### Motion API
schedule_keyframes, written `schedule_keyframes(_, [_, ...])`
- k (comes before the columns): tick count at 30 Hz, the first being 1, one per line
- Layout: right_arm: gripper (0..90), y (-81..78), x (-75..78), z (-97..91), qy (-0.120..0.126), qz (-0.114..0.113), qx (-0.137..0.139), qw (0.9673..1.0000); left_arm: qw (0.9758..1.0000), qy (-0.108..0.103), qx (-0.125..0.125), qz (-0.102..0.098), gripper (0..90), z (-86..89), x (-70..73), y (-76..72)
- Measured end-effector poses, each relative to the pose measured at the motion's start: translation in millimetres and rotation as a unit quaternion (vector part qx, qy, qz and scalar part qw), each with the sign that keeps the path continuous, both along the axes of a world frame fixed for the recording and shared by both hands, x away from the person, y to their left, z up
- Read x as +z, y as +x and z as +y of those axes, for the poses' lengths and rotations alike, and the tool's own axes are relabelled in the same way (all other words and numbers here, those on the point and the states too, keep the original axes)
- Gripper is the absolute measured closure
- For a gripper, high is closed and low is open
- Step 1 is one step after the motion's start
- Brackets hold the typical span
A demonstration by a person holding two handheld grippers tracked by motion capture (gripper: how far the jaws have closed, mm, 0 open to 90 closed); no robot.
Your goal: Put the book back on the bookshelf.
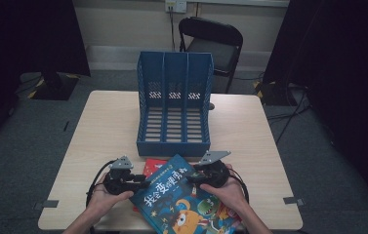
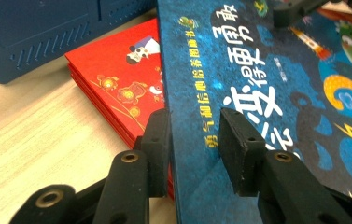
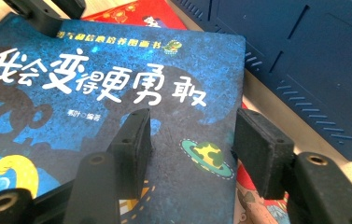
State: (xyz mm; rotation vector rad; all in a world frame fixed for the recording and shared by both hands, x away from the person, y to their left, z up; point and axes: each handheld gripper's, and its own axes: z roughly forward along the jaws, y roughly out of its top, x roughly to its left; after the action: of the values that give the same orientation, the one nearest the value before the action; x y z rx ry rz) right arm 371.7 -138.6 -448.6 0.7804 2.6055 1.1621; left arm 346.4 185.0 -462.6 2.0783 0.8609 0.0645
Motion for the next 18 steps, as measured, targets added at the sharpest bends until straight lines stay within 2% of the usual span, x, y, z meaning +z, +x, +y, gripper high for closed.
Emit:
schedule_keyframes(1, [39.6,0.8,0.2,-0.8,-0.008,-0.001,-0.006,1.0000,0.9999,0.007,-0.002,-0.010,69.9,-3.9,0.8,2.5])
schedule_keyframes(2, [38.2,1.6,-0.4,-1.0,-0.018,-0.002,-0.013,0.9997,0.9999,0.007,-0.002,-0.010,70.2,-3.9,0.8,2.5])
schedule_keyframes(3, [38.3,3.0,-0.9,-3.4,-0.011,0.006,-0.017,0.9998,0.9998,0.009,-0.008,-0.018,70.6,-7.7,0.7,6.9])
schedule_keyframes(6, [39.6,3.2,-1.3,-10.3,-0.005,0.016,-0.021,0.9996,0.9999,0.002,-0.008,-0.012,71.3,-11.9,0.0,13.5])
schedule_keyframes(12, [39.5,1.4,-1.6,-15.0,-0.001,0.019,-0.024,0.9995,0.9997,0.009,-0.010,-0.019,72.4,-18.6,0.8,19.2])
schedule_keyframes(18, [39.2,-0.7,-1.2,-13.0,-0.004,0.016,-0.019,0.9997,0.9993,0.019,-0.018,-0.028,74.9,-35.5,2.9,29.7])
